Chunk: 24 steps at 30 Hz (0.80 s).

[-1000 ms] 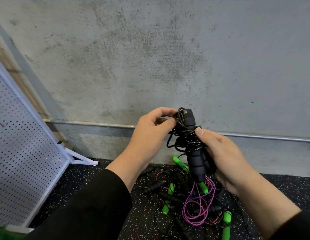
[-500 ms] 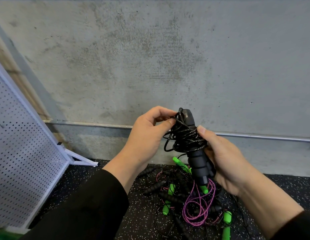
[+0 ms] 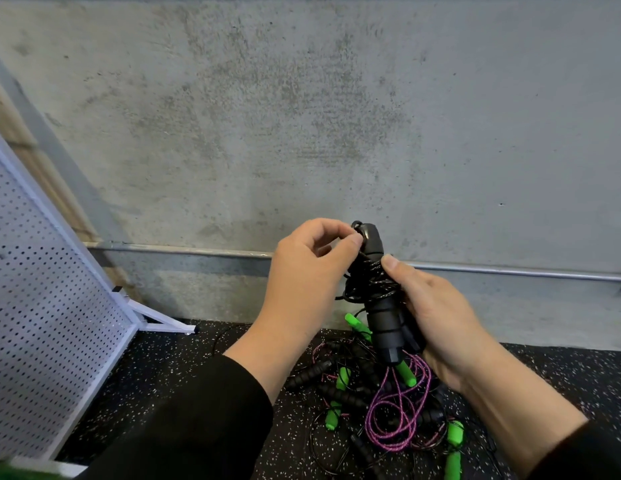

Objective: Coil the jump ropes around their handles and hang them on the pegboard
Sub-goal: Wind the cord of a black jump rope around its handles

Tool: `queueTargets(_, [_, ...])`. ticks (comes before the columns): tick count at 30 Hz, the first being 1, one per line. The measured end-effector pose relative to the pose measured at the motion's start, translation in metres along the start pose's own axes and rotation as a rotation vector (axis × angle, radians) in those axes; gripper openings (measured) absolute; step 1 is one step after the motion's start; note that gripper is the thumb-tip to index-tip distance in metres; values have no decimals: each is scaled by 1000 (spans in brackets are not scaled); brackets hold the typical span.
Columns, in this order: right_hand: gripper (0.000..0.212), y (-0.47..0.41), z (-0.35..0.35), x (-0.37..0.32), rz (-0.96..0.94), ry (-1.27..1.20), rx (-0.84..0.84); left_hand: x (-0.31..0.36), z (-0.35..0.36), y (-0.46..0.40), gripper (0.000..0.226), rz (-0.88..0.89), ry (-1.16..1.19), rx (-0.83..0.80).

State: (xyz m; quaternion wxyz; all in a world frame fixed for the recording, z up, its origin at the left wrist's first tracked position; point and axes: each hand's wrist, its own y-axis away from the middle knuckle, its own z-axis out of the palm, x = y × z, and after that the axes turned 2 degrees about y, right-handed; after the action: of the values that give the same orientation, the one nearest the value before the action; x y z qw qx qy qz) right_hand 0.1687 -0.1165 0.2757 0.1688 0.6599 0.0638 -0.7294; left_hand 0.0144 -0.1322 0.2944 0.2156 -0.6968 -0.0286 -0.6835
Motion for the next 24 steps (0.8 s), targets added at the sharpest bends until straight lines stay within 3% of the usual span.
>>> queueTargets(5, [27, -1, 5, 3, -98, 183, 71, -3, 2, 1, 4, -37, -104, 135])
queueTargets(11, [18, 0, 11, 9, -180, 346, 143, -5, 9, 5, 11, -225, 69, 264])
queueTargets(18, [33, -5, 13, 16, -221, 533, 235, -12, 8, 4, 14, -399, 171, 266])
queueTargets(21, [42, -6, 12, 21, -218, 636, 239, -12, 8, 4, 23, -409, 73, 215])
queueTargets(24, [35, -5, 16, 19, -204, 727, 211, -9, 8, 2, 27, -370, -135, 158])
